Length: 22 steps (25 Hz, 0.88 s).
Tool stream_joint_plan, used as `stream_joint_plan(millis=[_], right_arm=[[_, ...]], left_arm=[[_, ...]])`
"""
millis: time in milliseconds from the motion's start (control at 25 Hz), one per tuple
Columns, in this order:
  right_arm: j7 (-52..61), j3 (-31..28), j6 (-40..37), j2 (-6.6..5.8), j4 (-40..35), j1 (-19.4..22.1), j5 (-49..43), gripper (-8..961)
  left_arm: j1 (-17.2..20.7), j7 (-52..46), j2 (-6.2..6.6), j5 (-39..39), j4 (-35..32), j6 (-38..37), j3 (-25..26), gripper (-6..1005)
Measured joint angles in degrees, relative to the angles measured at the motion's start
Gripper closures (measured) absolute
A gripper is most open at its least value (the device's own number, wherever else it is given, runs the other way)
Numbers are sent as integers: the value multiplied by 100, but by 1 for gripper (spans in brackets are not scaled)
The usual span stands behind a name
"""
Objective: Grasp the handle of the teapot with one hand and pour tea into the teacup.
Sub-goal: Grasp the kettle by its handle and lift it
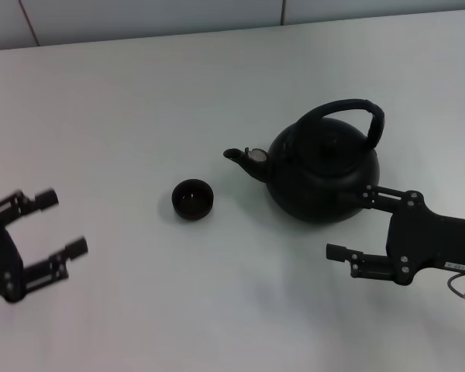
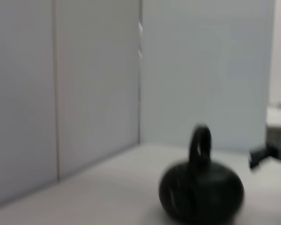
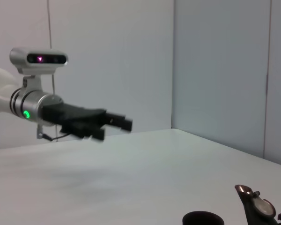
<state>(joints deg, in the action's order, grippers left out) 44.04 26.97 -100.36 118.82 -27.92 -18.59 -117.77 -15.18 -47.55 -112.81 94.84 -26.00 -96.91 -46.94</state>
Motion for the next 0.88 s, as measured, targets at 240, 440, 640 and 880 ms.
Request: stream_joint_plan(millis=[240,440,640,880], right_arm=[[0,-16,0,7,8,29,0,212],[0,-17,2,15,52,38,0,212],[-102,-22,6,19,242,53,84,213],[-2214,-844,268,33,1915,354,1156,213]], left_arm=[[28,3,53,746,-249,184,44,221],[10,11,72,920,-300,369,45,222],[-11,13,66,934,-300,387,45,221],[-11,16,4,901,-299,393,46,222]])
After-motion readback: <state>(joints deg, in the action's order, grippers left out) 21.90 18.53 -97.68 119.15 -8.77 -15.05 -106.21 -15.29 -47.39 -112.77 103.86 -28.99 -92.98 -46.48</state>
